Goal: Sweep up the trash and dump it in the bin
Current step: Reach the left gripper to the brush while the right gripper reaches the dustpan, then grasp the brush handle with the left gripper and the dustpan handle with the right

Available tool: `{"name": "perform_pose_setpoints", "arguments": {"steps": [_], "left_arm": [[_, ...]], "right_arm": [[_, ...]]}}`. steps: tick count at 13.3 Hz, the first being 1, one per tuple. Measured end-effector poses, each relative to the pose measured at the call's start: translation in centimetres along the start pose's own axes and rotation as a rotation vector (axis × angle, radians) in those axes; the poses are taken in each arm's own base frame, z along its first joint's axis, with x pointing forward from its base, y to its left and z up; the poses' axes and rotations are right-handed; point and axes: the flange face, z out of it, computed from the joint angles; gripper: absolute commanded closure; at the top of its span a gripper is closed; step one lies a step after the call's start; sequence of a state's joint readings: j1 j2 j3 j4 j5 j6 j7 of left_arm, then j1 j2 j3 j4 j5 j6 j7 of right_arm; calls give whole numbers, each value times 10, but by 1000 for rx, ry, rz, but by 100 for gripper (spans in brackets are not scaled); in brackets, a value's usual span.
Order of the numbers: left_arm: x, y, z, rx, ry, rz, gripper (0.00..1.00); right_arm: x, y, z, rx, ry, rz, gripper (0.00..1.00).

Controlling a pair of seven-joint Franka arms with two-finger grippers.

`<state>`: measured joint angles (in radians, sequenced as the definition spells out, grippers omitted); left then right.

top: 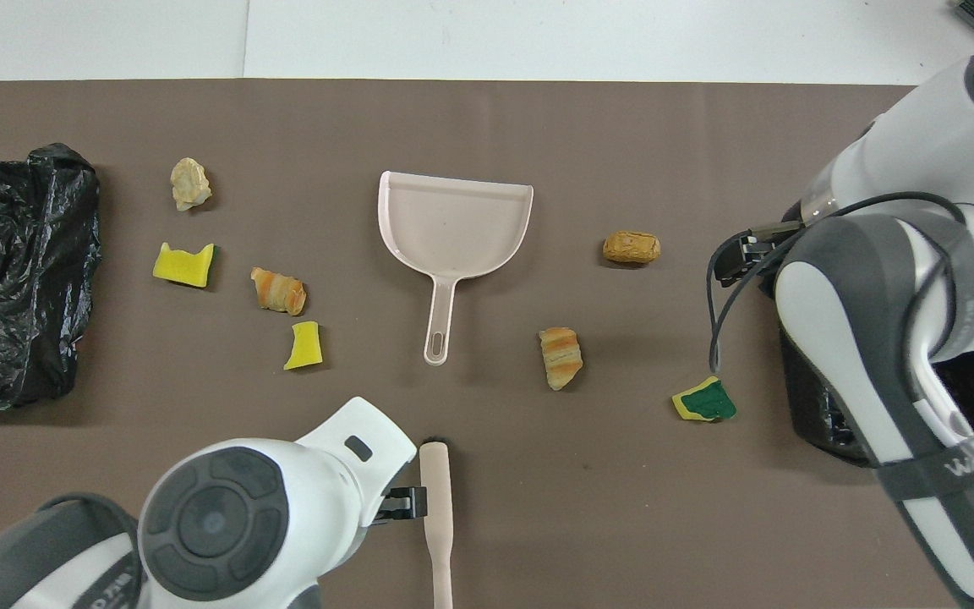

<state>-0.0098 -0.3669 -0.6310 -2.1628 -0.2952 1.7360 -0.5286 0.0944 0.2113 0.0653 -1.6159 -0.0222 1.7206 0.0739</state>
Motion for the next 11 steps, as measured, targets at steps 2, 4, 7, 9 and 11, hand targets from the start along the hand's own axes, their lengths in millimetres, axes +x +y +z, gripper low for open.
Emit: {"name": "perform_pose_setpoints", "arguments": {"steps": [2, 4, 7, 9, 11], "left_arm": [[-22, 29, 41, 25, 17, -21, 0], [-51, 55, 90, 24, 28, -43, 0], [-82, 71, 136, 35, 55, -60, 0], [-94, 74, 144, 51, 50, -45, 0], [-101, 73, 153, 69, 42, -39, 0]], "right_arm": [[11, -33, 13, 3, 34, 24, 0], [18, -61, 27, 5, 48, 47, 0], [24, -81, 41, 9, 62, 35, 0], [25, -82, 46, 8, 59, 36, 0], [25, -81, 46, 8, 59, 38, 0]]}}
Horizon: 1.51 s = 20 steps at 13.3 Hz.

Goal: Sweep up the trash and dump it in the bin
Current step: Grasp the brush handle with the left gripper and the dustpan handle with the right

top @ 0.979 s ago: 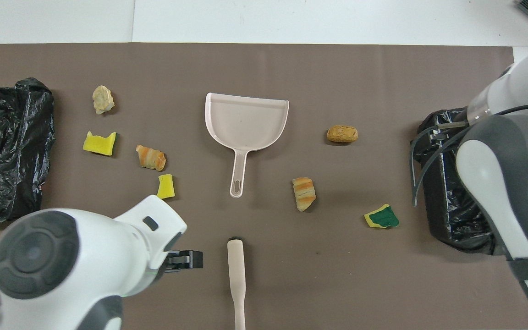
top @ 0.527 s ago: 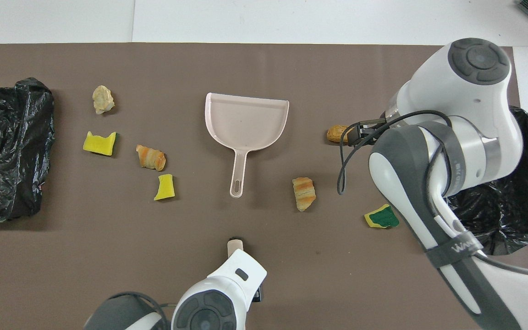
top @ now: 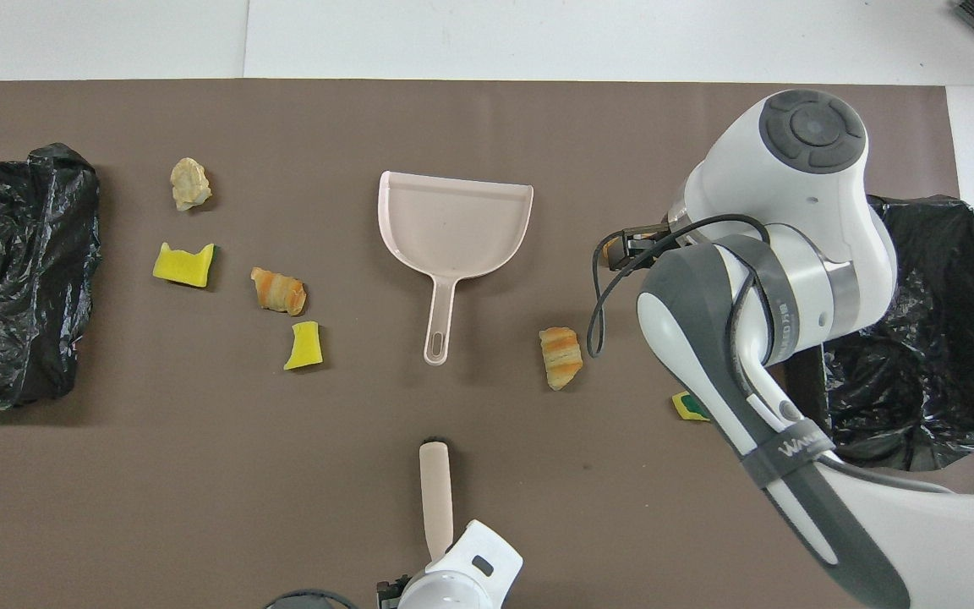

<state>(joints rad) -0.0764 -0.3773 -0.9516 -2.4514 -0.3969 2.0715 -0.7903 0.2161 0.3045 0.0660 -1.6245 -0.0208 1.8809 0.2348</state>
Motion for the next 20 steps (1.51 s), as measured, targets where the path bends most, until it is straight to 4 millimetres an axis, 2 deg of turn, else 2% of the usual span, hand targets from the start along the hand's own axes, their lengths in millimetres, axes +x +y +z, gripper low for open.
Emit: {"name": "perform_pose_setpoints", "arguments": {"steps": [2, 9, 15, 16, 17, 18, 19, 20], "left_arm": [[-8, -1, 9, 19, -6, 13, 0], [-35, 12, 19, 27, -8, 69, 0], [-30, 11, 29, 12, -15, 64, 1], [-30, 11, 30, 12, -19, 64, 12], [-29, 10, 30, 12, -20, 62, 31], [-28, 10, 30, 13, -21, 59, 60], [-28, 10, 31, 13, -21, 59, 79], [-29, 10, 31, 14, -21, 61, 93]], "right_arm": [[-1, 0, 2, -1, -4, 0, 0], [-2, 0, 6, -3, -12, 0, 0], [-2, 0, 7, -3, -13, 0, 0], [-2, 0, 7, -3, -13, 0, 0], [-2, 0, 7, -3, -13, 0, 0], [-2, 0, 7, -3, -13, 0, 0], [-2, 0, 7, -3, -13, 0, 0], [-2, 0, 7, -3, -13, 0, 0]]}}
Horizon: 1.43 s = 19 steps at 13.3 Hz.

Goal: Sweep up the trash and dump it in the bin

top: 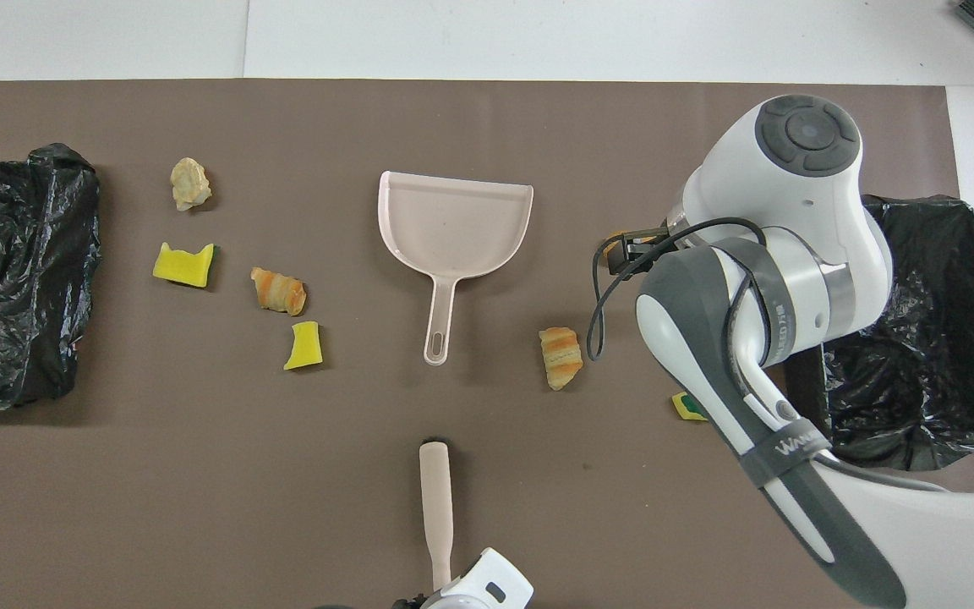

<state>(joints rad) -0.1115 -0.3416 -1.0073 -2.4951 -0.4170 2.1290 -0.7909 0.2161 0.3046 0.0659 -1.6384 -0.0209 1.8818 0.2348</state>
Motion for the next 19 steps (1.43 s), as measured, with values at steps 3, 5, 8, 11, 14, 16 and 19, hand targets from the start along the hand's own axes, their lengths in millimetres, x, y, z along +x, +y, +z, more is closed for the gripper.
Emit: {"name": "perform_pose_setpoints", "arguments": {"steps": [3, 5, 8, 11, 14, 16, 19], "left_arm": [[-6, 3, 3, 9, 2, 13, 100], [-1, 1, 2, 8, 5, 1, 100], [24, -11, -6, -4, -6, -38, 100], [69, -44, -40, -75, -31, -75, 100], [107, -91, -99, -121, -97, -108, 100], [132, -135, -153, -129, -89, -139, 100], [163, -197, -195, -108, -32, -153, 100]], "right_arm": [[0, 0, 0, 0, 0, 0, 0], [0, -1, 0, 0, 0, -1, 0], [0, -4, -1, 3, 8, -6, 0], [3, -14, -6, 15, 55, 16, 0], [-5, -59, -6, 30, 91, 42, 0], [-12, -96, 5, 36, 94, 70, 0], [-24, -156, 29, 48, 107, 133, 0]]}}
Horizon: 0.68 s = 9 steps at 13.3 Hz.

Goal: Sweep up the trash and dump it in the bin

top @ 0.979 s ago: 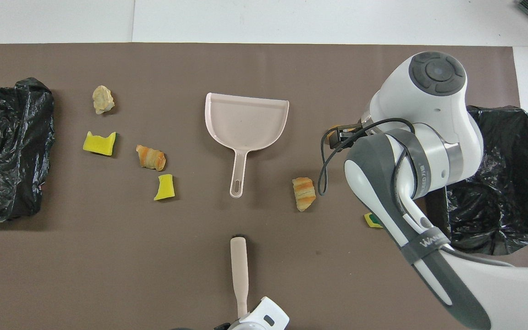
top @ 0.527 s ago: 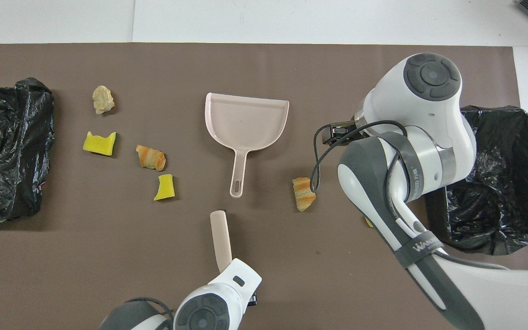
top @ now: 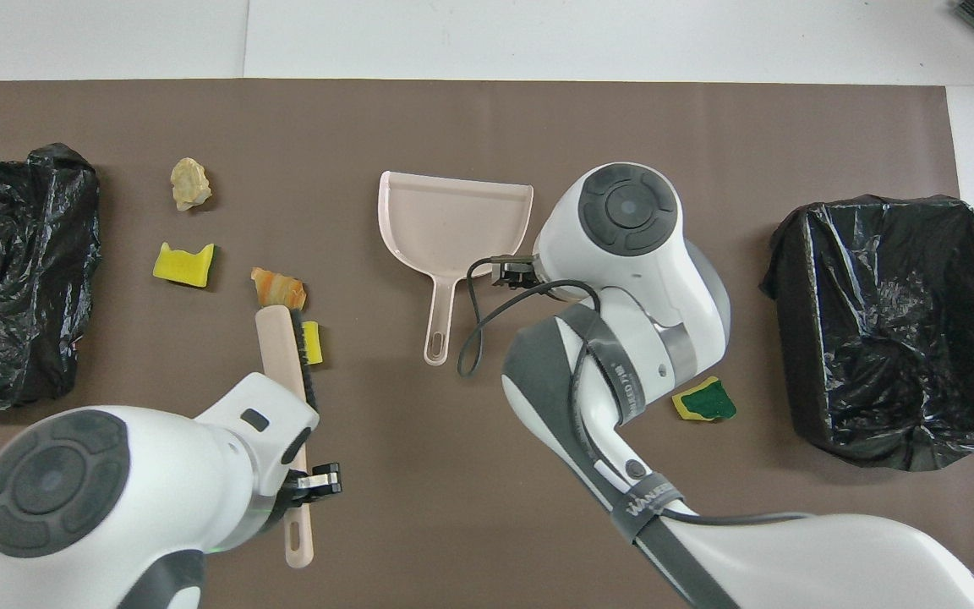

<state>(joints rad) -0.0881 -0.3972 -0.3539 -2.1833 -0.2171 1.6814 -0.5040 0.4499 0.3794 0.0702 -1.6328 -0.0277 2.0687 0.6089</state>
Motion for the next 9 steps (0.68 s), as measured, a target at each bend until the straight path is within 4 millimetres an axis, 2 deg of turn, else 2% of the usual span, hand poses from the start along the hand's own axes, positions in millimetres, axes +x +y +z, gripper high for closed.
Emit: {"name": "perform_pose_setpoints", "arguments": {"steps": [2, 5, 6, 8, 9], "left_arm": [[25, -40, -9, 31, 23, 14, 100], [68, -118, -11, 69, 20, 55, 100], [84, -142, -10, 86, 15, 82, 100], [116, -172, -9, 120, 13, 134, 100], [132, -180, -7, 142, 19, 156, 100]], "right_arm": [[-21, -47, 15, -20, 40, 27, 0], [-42, -106, 26, -36, 112, 12, 0], [-44, -119, 29, -34, 135, -6, 0], [-49, -133, 42, -37, 162, -41, 0], [-52, -137, 48, -40, 164, -51, 16]]}}
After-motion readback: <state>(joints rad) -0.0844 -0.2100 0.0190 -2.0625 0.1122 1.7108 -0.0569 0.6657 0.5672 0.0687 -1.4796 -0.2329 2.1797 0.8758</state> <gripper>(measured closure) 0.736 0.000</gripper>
